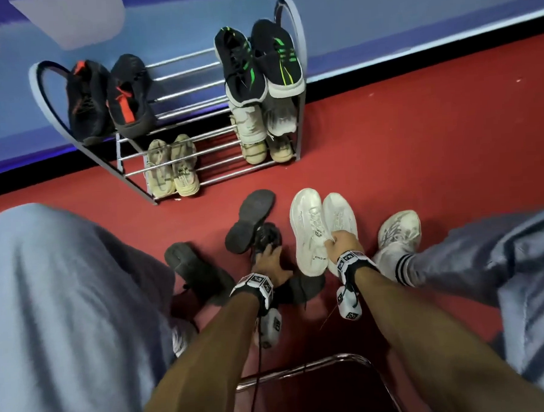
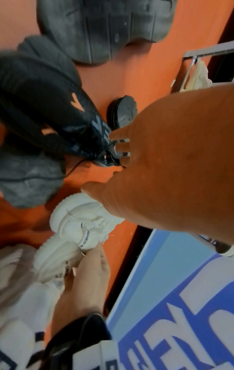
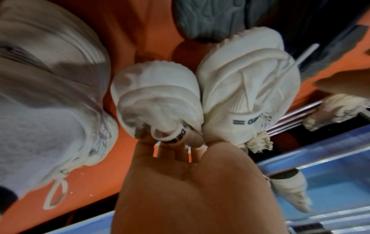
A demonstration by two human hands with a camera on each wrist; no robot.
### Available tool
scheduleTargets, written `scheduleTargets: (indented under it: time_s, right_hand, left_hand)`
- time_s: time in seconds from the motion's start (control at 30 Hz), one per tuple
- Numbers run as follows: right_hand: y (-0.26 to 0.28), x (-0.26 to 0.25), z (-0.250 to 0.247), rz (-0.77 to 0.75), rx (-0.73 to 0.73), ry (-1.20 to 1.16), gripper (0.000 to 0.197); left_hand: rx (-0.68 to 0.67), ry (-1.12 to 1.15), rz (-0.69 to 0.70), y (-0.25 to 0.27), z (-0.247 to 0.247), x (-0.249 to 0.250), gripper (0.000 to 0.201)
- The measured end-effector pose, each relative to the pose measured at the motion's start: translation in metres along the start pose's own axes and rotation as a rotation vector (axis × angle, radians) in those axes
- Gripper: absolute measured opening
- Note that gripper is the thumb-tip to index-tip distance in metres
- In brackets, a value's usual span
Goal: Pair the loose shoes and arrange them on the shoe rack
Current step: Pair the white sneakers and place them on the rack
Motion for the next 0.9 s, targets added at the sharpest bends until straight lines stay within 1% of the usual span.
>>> scheduleTargets:
  time_s: [0.07,0.13,0.23,0.33,0.4,0.5,0.57,0.63,0.7,0.77,0.83,0.9]
  right_hand:
    - [-0.009,0.012,0.005,0.044,-0.006,0.010,0.020]
    - [-0.017,0.025,0.014,0.073,-0.011,0.007,0.015]
    - [-0.027,0.037,0.027,0.104,-0.026,0.014,0.015]
    - [-0.033,0.036,0.040,0.104,-0.001,-0.049,0.029]
    - [-0.035,0.029,0.045,0.094,0.048,-0.115,0.033]
    - [-0.041,0.016,0.045,0.058,0.131,-0.162,0.026]
    - [-0.049,0.007,0.041,0.035,0.175,-0.150,0.022]
    - [-0.060,0.000,0.035,0.008,0.216,-0.116,0.022]
    - [-0.071,-0.003,0.028,0.026,0.239,-0.080,0.027]
    - [-0.080,-0.002,0.027,0.069,0.213,-0.035,0.028]
    - [-0.089,0.000,0.030,0.125,0.129,-0.016,0.023]
    - [-0.097,0.003,0.036,0.178,0.036,-0.050,0.023]
  left_hand:
    - [0.030,-0.056,-0.025,-0.002,0.003,-0.015,0.095]
    - [0.034,-0.063,-0.054,-0.001,0.008,-0.032,0.100]
    - [-0.022,-0.076,-0.080,-0.001,0.019,-0.053,0.103]
    - [0.007,-0.098,-0.048,-0.002,0.020,-0.061,0.097]
    - [-0.001,-0.061,-0.069,-0.006,0.019,-0.064,0.095]
    - [0.022,-0.010,-0.099,-0.014,0.014,-0.068,0.081]
    - [0.036,0.034,-0.135,-0.019,0.011,-0.072,0.074]
    - [0.019,0.069,-0.196,-0.023,0.007,-0.073,0.073]
    - [0.012,0.069,-0.228,-0.028,0.005,-0.072,0.072]
    - [0.007,0.061,-0.264,-0.032,0.004,-0.071,0.072]
    - [0.006,0.051,-0.290,-0.032,0.004,-0.069,0.073]
    - [0.006,0.028,-0.281,-0.031,0.005,-0.067,0.072]
Point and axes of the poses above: each hand's wrist, its own y-axis away from the middle knuckle, its own z-axis out of the palm, x = y × z, the point moved 3 cm from there along -y, towards the middle knuckle
